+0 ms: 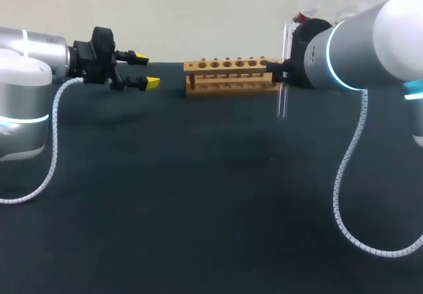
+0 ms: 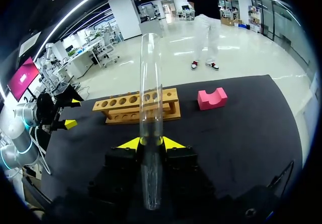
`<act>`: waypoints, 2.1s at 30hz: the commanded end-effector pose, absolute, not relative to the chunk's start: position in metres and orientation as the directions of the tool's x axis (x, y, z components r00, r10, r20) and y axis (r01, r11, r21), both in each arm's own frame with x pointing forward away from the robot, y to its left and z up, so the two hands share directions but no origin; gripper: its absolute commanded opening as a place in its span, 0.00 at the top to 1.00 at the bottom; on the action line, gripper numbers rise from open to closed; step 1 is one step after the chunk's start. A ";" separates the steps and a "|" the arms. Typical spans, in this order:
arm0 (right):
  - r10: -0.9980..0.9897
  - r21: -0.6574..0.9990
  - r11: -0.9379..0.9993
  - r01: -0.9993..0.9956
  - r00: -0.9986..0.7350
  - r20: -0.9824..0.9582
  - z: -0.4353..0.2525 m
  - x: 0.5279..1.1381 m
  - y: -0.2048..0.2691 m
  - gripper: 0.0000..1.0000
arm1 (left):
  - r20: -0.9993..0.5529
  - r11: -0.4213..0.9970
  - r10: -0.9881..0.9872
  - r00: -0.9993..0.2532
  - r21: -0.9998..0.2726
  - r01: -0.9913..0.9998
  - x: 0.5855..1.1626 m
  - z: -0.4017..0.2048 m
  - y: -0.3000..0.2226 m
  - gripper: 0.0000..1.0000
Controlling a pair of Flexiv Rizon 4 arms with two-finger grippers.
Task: Grasp the test tube, adjust it, and insert it.
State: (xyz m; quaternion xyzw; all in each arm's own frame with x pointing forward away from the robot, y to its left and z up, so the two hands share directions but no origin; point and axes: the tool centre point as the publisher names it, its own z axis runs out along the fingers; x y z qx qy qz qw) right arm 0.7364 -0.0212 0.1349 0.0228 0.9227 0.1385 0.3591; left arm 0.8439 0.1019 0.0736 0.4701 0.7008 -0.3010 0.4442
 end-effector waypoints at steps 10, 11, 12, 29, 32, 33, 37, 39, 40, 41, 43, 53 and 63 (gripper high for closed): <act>0.222 0.271 0.962 0.004 -0.589 -0.777 0.141 0.758 -0.021 1.00 | -0.908 0.378 0.388 -0.158 0.000 0.926 0.843 0.073 0.102 0.00; 0.227 0.271 0.962 0.006 -0.562 -0.795 0.144 0.762 -0.021 1.00 | -0.908 0.378 0.388 -0.158 0.000 0.926 0.843 0.073 0.102 0.00; 0.231 0.267 0.964 0.012 -0.538 -0.811 0.147 0.765 -0.022 1.00 | -0.908 0.378 0.388 -0.158 0.000 0.926 0.843 0.073 0.102 0.00; 0.233 0.245 0.970 -0.007 -0.280 -0.931 0.180 0.807 -0.015 1.00 | -0.908 0.378 0.388 -0.158 0.000 0.926 0.843 0.073 0.102 0.00; 0.220 0.226 0.974 0.002 -0.238 -0.946 0.186 0.813 -0.012 1.00 | -0.908 0.378 0.388 -0.158 0.000 0.926 0.843 0.073 0.102 0.00; 0.214 0.220 0.976 0.002 -0.226 -0.950 0.188 0.815 -0.011 1.00 | -0.908 0.378 0.388 -0.158 0.000 0.926 0.843 0.073 0.102 0.00; 0.217 0.218 0.976 0.015 -0.172 -0.961 0.193 0.822 -0.007 1.00 | -0.908 0.378 0.388 -0.158 0.000 0.926 0.843 0.073 0.102 0.00; 0.220 0.218 0.976 0.024 -0.142 -0.965 0.197 0.825 -0.006 1.00 | -0.908 0.378 0.388 -0.158 0.000 0.926 0.843 0.073 0.102 0.00; 0.217 0.215 0.976 0.032 -0.124 -0.968 0.198 0.827 -0.006 1.00 | -0.908 0.378 0.388 -0.158 0.000 0.926 0.843 0.073 0.102 0.00; 0.223 0.221 0.975 0.036 -0.111 -0.968 0.200 0.828 -0.006 1.00 | -0.908 0.378 0.388 -0.158 0.000 0.926 0.843 0.073 0.102 0.00; 0.221 0.218 0.975 0.043 -0.084 -0.972 0.203 0.831 -0.005 1.00 | -0.908 0.378 0.388 -0.158 0.000 0.926 0.843 0.073 0.102 0.00; 0.208 0.209 0.977 0.039 0.023 -0.978 0.210 0.846 0.003 1.00 | -0.908 0.378 0.388 -0.158 0.000 0.926 0.843 0.073 0.102 0.00; 0.187 0.188 0.982 0.025 0.062 -0.980 0.204 0.865 0.018 1.00 | -0.908 0.378 0.388 -0.158 0.000 0.926 0.843 0.073 0.102 0.00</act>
